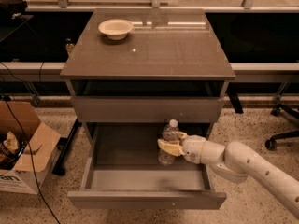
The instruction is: Place water bottle into middle drawer
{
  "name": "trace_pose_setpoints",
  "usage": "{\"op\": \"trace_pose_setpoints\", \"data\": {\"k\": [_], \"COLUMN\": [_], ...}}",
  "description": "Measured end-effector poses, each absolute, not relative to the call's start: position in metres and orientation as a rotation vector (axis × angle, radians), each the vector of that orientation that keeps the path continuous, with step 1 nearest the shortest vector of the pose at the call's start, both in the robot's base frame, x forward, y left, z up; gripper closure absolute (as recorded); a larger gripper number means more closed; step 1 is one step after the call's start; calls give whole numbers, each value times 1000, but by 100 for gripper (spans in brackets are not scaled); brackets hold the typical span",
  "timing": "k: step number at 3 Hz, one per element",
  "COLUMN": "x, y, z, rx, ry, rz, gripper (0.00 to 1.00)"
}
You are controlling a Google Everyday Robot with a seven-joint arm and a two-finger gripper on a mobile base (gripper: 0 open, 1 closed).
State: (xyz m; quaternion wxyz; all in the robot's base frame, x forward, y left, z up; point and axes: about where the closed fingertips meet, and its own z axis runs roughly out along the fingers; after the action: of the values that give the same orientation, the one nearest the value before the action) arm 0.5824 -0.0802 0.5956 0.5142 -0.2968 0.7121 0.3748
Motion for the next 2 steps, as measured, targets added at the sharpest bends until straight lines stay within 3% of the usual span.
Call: {"op": "trace_pose_setpoints", "data": {"k": [2], "x": [588], "y": [-70], "z": [580], "rx": [-739], "ry": [1707], "rz": [877], "gripper": [100]}}
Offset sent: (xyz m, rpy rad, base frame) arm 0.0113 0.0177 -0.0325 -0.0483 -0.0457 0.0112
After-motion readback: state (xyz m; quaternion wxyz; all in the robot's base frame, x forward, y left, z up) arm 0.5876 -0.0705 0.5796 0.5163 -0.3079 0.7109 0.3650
